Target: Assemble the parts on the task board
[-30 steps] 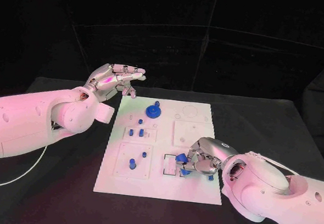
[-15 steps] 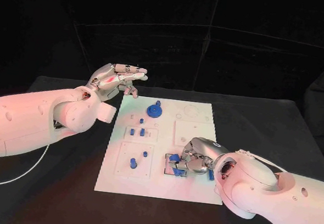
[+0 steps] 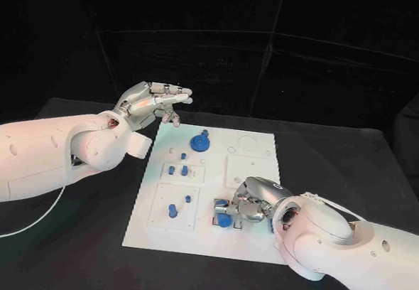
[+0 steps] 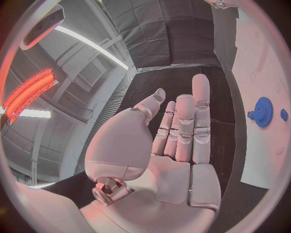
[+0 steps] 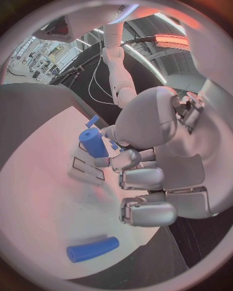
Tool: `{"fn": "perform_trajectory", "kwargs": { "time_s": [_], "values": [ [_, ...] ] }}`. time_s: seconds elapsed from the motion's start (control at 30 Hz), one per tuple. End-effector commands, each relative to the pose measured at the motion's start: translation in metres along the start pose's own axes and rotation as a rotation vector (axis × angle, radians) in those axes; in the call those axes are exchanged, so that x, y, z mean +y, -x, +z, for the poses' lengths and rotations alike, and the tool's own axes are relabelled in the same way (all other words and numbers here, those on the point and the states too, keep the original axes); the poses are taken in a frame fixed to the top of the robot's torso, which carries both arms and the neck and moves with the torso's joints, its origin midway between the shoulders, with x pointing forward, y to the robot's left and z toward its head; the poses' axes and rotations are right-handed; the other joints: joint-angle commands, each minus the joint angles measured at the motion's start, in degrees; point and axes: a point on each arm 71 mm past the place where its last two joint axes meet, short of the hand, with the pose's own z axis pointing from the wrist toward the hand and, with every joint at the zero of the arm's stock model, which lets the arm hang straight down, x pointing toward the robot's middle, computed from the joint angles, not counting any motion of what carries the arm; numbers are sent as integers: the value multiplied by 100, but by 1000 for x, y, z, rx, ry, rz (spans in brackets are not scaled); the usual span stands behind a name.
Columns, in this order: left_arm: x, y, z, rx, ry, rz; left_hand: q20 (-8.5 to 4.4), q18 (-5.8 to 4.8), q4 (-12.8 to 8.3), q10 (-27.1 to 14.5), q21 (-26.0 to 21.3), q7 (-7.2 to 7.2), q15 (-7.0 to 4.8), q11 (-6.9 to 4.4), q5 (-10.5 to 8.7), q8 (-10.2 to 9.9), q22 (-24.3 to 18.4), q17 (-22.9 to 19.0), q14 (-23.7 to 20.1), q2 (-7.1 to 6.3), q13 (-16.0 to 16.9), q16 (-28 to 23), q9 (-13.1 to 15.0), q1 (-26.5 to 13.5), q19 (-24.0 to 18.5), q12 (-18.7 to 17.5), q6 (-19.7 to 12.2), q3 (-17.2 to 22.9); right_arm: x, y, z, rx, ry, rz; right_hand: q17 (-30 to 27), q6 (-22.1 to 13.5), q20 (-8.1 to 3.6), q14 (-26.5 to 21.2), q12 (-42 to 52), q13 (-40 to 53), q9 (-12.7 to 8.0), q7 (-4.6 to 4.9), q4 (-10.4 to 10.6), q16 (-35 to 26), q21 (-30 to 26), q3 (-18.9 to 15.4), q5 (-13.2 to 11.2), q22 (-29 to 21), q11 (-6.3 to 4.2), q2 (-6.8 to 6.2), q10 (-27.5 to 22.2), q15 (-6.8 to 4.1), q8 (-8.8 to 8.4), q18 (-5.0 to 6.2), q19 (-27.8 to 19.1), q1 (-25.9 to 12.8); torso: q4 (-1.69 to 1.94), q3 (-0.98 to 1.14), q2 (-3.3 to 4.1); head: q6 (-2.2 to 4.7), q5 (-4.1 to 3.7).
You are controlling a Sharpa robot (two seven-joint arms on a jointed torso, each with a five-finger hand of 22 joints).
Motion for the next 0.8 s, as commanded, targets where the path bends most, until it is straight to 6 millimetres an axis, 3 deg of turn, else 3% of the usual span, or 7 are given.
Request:
{"fn": "perform_trajectory", "kwargs": {
  "time_s": [0.03,0.1,0.17,0.23,0.4,0.63,0.8],
  "values": [
    [-1,-1,1,15,-4,-7,16,26,5,-36,-30,4,17,-12,-8,-8,-6,-8,-35,36,7,32,4,4,32,13,-28,-40,1,2,1,-20,-11,0,-65,1,-13,259,-110,-54,50,26,22,-60,-62,3,-492,995,28,-204,-51,-2,-13,-20,196,-338,0,-1,-6,-2,-8],
    [-1,-1,1,15,-3,-7,16,26,5,-36,-30,4,17,-12,-8,-8,-6,-8,-35,36,7,32,4,4,32,13,-28,-40,0,2,1,-28,-17,-3,-92,15,-14,253,-160,-76,84,22,47,-86,-84,101,-517,969,23,-407,-68,-3,5,-12,175,-572,0,-1,-6,-2,-8],
    [-1,-1,0,16,-3,-8,16,26,5,-36,-30,4,17,-12,-8,-8,-6,-8,-35,36,7,32,4,4,32,13,-28,-40,-1,3,1,-35,-22,-5,-112,-13,-17,250,-228,-91,147,21,29,-121,-107,595,-522,947,25,-755,-85,-6,15,-6,159,-970,1,-1,-4,-3,-5],
    [-1,-1,0,15,-3,-7,16,26,5,-36,-30,4,17,-12,-8,-8,-6,-8,-35,36,7,32,4,4,32,13,-28,-40,-1,3,0,-40,-23,-7,-120,-21,-18,251,-242,-91,165,24,43,-131,-114,681,-520,940,21,-849,-83,-4,18,-4,154,-1004,0,-1,-5,-6,-7],
    [-1,0,0,14,-2,-7,16,26,5,-36,-30,4,17,-12,-8,-8,-6,-8,-35,36,7,32,4,4,32,13,-28,-40,-1,4,-2,-40,1,-11,-89,-23,-14,262,-235,-60,210,21,25,-122,-107,881,-487,953,23,-871,-65,-4,30,-7,165,-756,-3,2,-1,-9,4],
    [-1,1,-1,12,-1,-6,16,26,5,-36,-30,4,17,-12,-8,-8,-6,-8,-35,36,7,32,4,4,32,13,-28,-40,2,3,-5,-13,41,-20,3,-33,-24,285,-205,28,314,8,-308,-86,-75,1049,-82,1001,10,-751,-20,-16,50,-20,202,460,-7,1,-6,-28,-3],
    [-1,1,-1,13,-1,-7,16,26,5,-36,-30,4,17,-12,-8,-8,-6,-8,-35,36,7,32,4,4,32,13,-28,-40,1,2,-4,-9,37,-27,41,-33,-26,292,-191,59,343,5,-436,-69,-58,1048,-59,1024,7,-693,-7,-18,54,-27,219,753,6,0,-4,-30,-16]
  ]
}}
